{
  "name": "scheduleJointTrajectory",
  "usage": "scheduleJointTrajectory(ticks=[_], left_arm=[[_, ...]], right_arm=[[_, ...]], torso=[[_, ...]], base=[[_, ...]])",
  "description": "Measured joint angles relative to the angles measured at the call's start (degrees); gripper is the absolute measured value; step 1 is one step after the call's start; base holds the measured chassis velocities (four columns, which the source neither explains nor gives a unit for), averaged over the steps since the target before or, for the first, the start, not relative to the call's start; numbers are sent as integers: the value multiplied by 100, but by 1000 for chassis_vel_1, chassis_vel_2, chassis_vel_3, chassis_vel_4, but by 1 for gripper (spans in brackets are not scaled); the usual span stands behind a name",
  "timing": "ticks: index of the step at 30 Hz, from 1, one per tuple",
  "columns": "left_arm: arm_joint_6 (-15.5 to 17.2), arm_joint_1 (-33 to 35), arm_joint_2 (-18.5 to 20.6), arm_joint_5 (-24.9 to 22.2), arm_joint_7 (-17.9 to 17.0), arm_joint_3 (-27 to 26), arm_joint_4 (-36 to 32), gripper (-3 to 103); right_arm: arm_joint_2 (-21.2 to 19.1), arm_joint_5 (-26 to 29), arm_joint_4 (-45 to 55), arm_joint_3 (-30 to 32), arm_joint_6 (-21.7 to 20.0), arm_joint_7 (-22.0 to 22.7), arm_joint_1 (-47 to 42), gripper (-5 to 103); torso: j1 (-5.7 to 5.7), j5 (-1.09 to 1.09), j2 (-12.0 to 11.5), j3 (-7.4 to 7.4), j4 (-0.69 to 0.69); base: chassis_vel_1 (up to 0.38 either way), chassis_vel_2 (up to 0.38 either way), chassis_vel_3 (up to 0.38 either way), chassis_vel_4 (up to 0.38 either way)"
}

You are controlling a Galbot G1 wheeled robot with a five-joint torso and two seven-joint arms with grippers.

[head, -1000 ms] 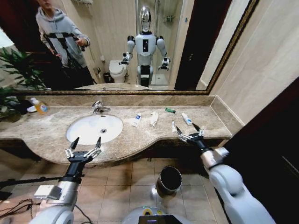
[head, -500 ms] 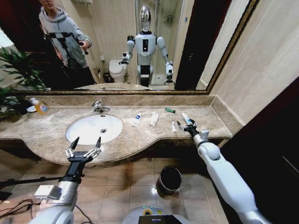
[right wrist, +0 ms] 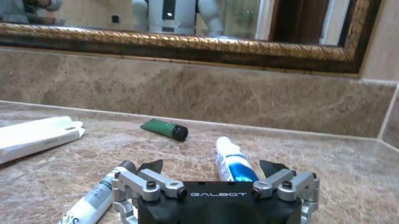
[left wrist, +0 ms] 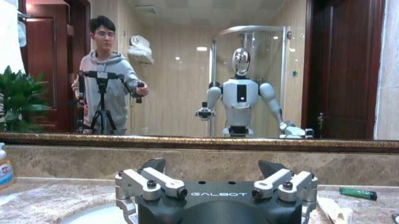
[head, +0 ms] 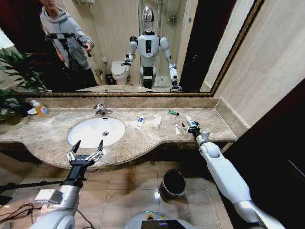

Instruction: Pick up the trash from the sink and place it in the trash bin.

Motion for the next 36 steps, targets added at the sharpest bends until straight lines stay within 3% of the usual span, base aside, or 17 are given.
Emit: scheduleJointTrajectory(ticks=[2, 5, 7, 8, 11, 14, 15, 17, 23, 31, 36], left_arm=[[0, 0, 0, 0, 0, 0, 0, 100], [0, 0, 0, 0, 0, 0, 0, 100], [0, 0, 0, 0, 0, 0, 0, 100], [0, 0, 0, 0, 0, 0, 0, 100], [0, 0, 0, 0, 0, 0, 0, 100], [0, 0, 0, 0, 0, 0, 0, 100], [0, 0, 0, 0, 0, 0, 0, 100], [0, 0, 0, 0, 0, 0, 0, 100], [0, 0, 0, 0, 0, 0, 0, 100], [0, 0, 0, 0, 0, 0, 0, 100], [0, 0, 0, 0, 0, 0, 0, 100]], right_arm=[[-13, 8, -39, -3, -13, -11, 20, 101], [-18, -11, -125, -9, 11, -25, 64, 94], [-9, -21, -198, -9, 44, -26, 100, 85], [-9, -21, -198, -9, 44, -26, 100, 85], [2, -34, -299, 3, 97, -41, 103, 68], [0, -43, -352, 18, 117, -52, 102, 63], [-7, -48, -395, 30, 138, -57, 102, 51], [-13, -54, -414, 37, 153, -59, 102, 51], [-26, -55, -360, 144, 177, -56, 29, 29], [-53, -28, 253, 409, 177, 12, -445, 27], [-142, -55, 1514, 780, 72, 157, -1214, 27]], torso=[[0, 0, 0, 0, 0], [0, 1, 0, 0, 0], [0, 0, 0, 0, 0], [0, 0, 0, 0, 0], [0, 0, 0, 0, 0], [0, 1, 0, 0, 0], [0, 0, 0, 0, 0], [0, 1, 0, 0, 0], [0, 0, 0, 0, 0], [0, 1, 0, 0, 0], [0, -2, 1, -1, -1]], base=[[0, 0, 0, 0], [0, 0, 0, 0], [0, 0, 0, 0], [0, 0, 0, 0], [0, 0, 0, 0], [0, 0, 0, 0], [0, 0, 0, 0], [0, 0, 0, 0], [0, 0, 0, 0], [0, 0, 0, 0], [0, 0, 0, 0]])
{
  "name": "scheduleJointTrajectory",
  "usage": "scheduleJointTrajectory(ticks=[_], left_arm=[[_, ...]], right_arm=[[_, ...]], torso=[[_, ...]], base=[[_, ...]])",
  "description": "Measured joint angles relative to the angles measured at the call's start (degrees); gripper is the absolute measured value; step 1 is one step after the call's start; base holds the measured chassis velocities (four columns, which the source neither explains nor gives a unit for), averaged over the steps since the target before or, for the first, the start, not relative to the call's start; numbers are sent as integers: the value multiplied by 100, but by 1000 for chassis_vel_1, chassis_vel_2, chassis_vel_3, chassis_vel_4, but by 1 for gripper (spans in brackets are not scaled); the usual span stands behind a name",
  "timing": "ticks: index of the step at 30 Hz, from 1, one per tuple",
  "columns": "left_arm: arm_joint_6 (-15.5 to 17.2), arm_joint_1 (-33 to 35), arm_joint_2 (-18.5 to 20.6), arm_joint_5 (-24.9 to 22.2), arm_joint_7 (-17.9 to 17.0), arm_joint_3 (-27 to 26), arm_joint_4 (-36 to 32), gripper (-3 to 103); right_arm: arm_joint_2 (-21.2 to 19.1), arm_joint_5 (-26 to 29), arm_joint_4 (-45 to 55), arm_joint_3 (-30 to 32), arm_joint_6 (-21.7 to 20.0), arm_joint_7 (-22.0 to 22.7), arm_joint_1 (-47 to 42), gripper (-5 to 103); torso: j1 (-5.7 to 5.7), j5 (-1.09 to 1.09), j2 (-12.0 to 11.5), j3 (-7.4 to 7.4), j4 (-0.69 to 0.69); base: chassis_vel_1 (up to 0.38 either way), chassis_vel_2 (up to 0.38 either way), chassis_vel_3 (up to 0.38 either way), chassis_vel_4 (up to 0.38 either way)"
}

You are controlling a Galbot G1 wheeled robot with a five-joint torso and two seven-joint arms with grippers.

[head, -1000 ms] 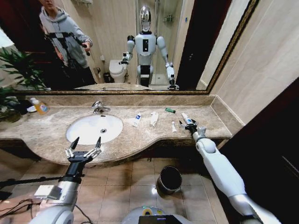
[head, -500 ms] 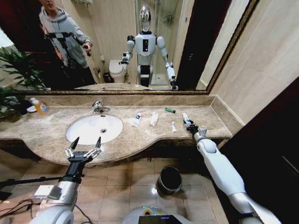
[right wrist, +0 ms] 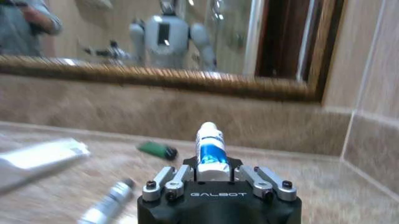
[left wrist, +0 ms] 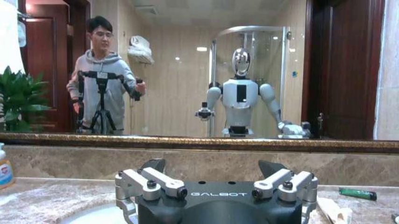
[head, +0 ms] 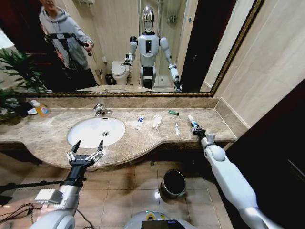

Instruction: Pick up the trash from the sink and place it in the trash bin.

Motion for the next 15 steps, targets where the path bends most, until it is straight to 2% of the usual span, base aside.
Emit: scheduleJointTrajectory(ticks=[1, 2, 4, 6, 8, 10, 11, 13, 15], left_arm=[[0, 0, 0, 0, 0, 0, 0, 100], [0, 0, 0, 0, 0, 0, 0, 100], [0, 0, 0, 0, -1, 0, 0, 100], [0, 0, 0, 0, 1, 0, 0, 100], [0, 1, 0, 0, 0, 0, 0, 100], [0, 0, 0, 0, 1, 0, 0, 100], [0, 0, 0, 0, 1, 0, 0, 100], [0, 0, 0, 0, 0, 0, 0, 100], [0, 0, 1, 0, -1, 0, 0, 100]], right_arm=[[-13, 1, 465, 94, -33, 87, -282, 27], [-13, 1, 465, 94, -33, 87, -282, 27], [41, -4, 1287, 312, -60, 243, -1033, 27], [204, -123, 1828, 490, -12, 378, -1801, 27], [259, -179, 1942, 539, 52, 392, -2017, 27], [592, -544, 2283, 726, 431, 247, -2994, 27], [592, -544, 2283, 726, 431, 247, -2994, 27], [938, -937, 2418, 813, 837, 97, -3806, 27], [1035, -1058, 2416, 813, 963, 68, -4018, 27]], torso=[[0, 4, 0, 0, 2], [0, 4, 0, 0, 2], [0, -4, 0, 0, 2], [0, 5, 0, 0, 1], [0, 1, 0, 0, 2], [-1, 2, 1, 0, 0], [-1, 2, 1, 0, 0], [-1, 0, 1, 0, 0], [-1, 1, 1, 0, -3]], base=[[0, 0, 0, 0], [0, 0, 0, 0], [0, 0, 0, 0], [0, 0, 0, 0], [0, 0, 0, 0], [0, 0, 0, 0], [0, 0, 0, 0], [0, 0, 0, 0], [0, 0, 0, 0]])
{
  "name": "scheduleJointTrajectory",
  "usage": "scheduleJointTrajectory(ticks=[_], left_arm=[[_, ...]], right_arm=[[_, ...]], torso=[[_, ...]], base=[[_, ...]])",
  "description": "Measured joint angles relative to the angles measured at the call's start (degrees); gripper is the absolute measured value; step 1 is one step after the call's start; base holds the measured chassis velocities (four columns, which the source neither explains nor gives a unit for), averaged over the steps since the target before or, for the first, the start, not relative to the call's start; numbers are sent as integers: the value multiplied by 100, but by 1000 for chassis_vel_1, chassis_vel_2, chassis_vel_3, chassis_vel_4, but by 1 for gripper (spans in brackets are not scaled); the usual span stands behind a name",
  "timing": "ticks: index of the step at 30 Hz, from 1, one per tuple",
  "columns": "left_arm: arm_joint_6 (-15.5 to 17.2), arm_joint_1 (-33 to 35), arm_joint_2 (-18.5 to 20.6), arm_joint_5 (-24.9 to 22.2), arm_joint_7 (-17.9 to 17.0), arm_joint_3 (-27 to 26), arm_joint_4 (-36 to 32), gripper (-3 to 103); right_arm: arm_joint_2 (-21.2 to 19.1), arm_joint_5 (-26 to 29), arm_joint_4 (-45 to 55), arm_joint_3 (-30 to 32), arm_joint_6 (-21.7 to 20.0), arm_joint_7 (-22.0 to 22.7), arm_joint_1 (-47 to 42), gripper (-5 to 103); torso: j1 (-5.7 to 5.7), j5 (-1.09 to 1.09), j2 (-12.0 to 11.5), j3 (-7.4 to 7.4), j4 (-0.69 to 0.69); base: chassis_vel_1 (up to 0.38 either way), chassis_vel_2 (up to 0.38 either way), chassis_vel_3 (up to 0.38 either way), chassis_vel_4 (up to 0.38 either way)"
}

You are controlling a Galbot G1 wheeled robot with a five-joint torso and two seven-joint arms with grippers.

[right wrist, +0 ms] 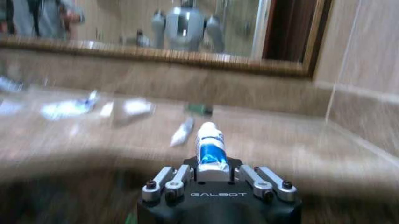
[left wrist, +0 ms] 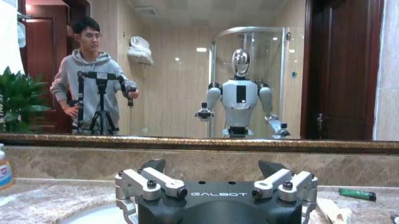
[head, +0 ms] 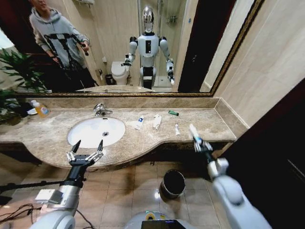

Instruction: Pick up the trash from the sink and place it in the trash bin.

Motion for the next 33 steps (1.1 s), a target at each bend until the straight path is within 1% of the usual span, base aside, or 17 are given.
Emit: scheduleJointTrajectory(ticks=[2, 3, 4, 5, 7, 9, 10, 12, 13, 14, 15, 16, 19, 21, 23, 28, 33], left_arm=[[0, 0, 0, 0, 0, 0, 0, 100], [0, 0, 0, 0, 0, 0, 0, 100], [0, 0, 0, 0, 1, 0, 0, 100], [0, 0, -1, 0, 1, 0, 0, 100], [0, 0, -1, 0, 0, 0, 0, 100], [0, 0, 0, 0, 0, 0, 0, 100], [0, 0, 0, 0, 2, 0, 0, 100], [0, 0, 0, 0, 0, 0, 1, 100], [0, 0, 0, 0, 0, 0, 1, 100], [0, 0, 0, 0, 0, 0, 0, 100], [0, 0, 0, 0, 1, 0, 0, 100], [0, 0, 0, 0, 1, 0, 0, 100], [0, 0, 0, 0, 0, 0, 0, 100], [0, 0, -1, 0, 0, 0, 0, 100], [0, 0, 0, 0, 0, 0, 0, 100], [0, 0, 0, 0, 0, 0, 0, 100], [0, 0, 0, 0, 0, 0, 0, 100]], right_arm=[[203, -209, -219, -24, 280, -169, -364, 27], [203, -209, -219, -24, 280, -169, -364, 27], [216, -209, -413, -32, 321, -343, -387, 27], [185, -199, -829, -72, 373, -570, -298, 27], [93, -178, -1577, -196, 423, -763, -6, 27], [56, -170, -1848, -255, 444, -795, 136, 27], [-42, -155, -2405, -400, 450, -836, 457, 27], [-222, -157, -3338, -694, 397, -888, 950, 27], [-222, -157, -3338, -694, 397, -888, 950, 27], [-279, -203, -3773, -857, 452, -870, 1168, 27], [-314, -371, -4413, -1113, 609, -791, 1469, 27], [-314, -371, -4413, -1113, 609, -791, 1469, 27], [-150, -823, -5376, -1385, 654, -694, 1930, 27], [-74, -873, -5454, -1397, 593, -664, 1984, 27], [168, -968, -5622, -1403, 386, -600, 2123, 27], [556, -1203, -6028, -1394, 329, -553, 2492, 27], [752, -1330, -6326, -1394, 334, -518, 2704, 27]], torso=[[0, 0, 0, 0, 1], [0, 0, 0, 0, 1], [0, 0, 0, 0, 2], [0, -1, 0, 0, 2], [0, 1, 0, 1, 3], [1, 4, 0, 1, 1], [1, 4, 0, 1, 5], [2, -1, -1, 2, 5], [2, -1, -1, 2, 5], [2, -1, -1, 2, 5], [3, 5, -2, 2, 5], [3, 5, -2, 2, 5], [3, 0, -1, 2, 3], [2, 1, -2, 2, 4], [2, 0, -2, 2, 3], [2, 1, -2, 2, 4], [2, 1, -2, 2, 4]], base=[[0, 0, 0, 0], [0, 0, 0, 0], [0, 0, 0, 0], [0, 0, 0, 0], [0, 0, 0, 0], [0, 0, 0, 0], [0, 0, 0, 0], [0, 0, 0, 0], [0, 0, 0, 0], [0, 0, 0, 0], [0, 0, 0, 0], [0, 0, 0, 0], [0, 0, 0, 0], [0, 0, 0, 0], [0, 0, 0, 0], [0, 0, 0, 0], [0, 0, 0, 0]])
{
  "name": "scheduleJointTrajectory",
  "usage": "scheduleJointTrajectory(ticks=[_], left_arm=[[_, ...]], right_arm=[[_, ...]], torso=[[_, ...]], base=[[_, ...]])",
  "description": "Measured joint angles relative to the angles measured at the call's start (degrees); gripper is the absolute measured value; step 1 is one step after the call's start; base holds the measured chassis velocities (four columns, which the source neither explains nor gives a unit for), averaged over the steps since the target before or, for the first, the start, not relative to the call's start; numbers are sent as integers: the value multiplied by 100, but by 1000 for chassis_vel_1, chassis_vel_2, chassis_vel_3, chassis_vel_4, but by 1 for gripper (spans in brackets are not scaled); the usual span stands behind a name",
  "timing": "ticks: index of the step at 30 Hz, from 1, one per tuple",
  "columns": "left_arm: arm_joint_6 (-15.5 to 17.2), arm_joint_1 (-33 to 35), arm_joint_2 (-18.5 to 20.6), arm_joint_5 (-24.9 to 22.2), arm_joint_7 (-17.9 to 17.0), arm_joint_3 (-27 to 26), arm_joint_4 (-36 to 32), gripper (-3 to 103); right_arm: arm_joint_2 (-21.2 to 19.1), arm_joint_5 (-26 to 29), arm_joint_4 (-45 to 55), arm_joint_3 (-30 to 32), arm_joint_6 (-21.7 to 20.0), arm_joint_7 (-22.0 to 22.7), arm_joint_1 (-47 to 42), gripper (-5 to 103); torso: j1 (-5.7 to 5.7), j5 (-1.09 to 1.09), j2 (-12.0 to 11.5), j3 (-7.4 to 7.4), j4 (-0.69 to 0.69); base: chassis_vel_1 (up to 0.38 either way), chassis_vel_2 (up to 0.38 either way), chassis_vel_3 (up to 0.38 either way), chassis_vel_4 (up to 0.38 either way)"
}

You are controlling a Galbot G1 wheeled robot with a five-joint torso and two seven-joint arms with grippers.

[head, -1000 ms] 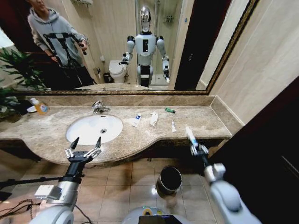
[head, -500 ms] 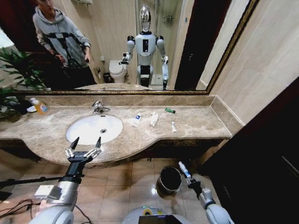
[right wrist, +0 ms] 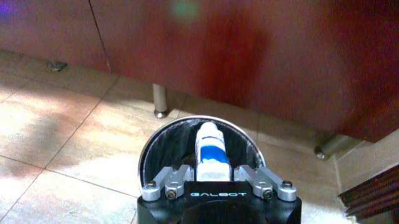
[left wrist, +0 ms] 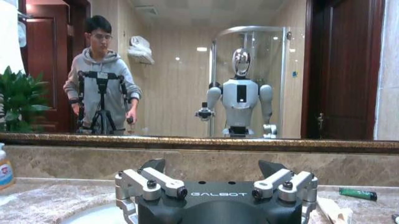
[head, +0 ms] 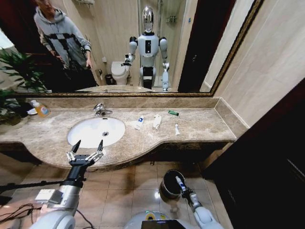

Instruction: Pick up the trash from the sink and place it in the trash bin.

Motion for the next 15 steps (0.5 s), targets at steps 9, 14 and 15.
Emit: scheduleJointTrajectory(ticks=[9, 14, 15], left_arm=[[0, 0, 0, 0, 0, 0, 0, 100], [0, 0, 0, 0, 0, 0, 0, 100], [0, 0, 0, 0, 0, 0, 0, 100]], right_arm=[[195, -160, -572, 120, 235, 104, 439, 46], [225, -54, -569, 135, 246, 105, 438, 68], [230, -23, -543, 147, 248, 105, 424, 73]], torso=[[0, 0, 0, 0, 0], [-1, 1, 0, 0, 0], [-1, 0, 0, 0, 0]], base=[[0, 0, 0, 0], [0, 0, 0, 0], [0, 0, 0, 0]])
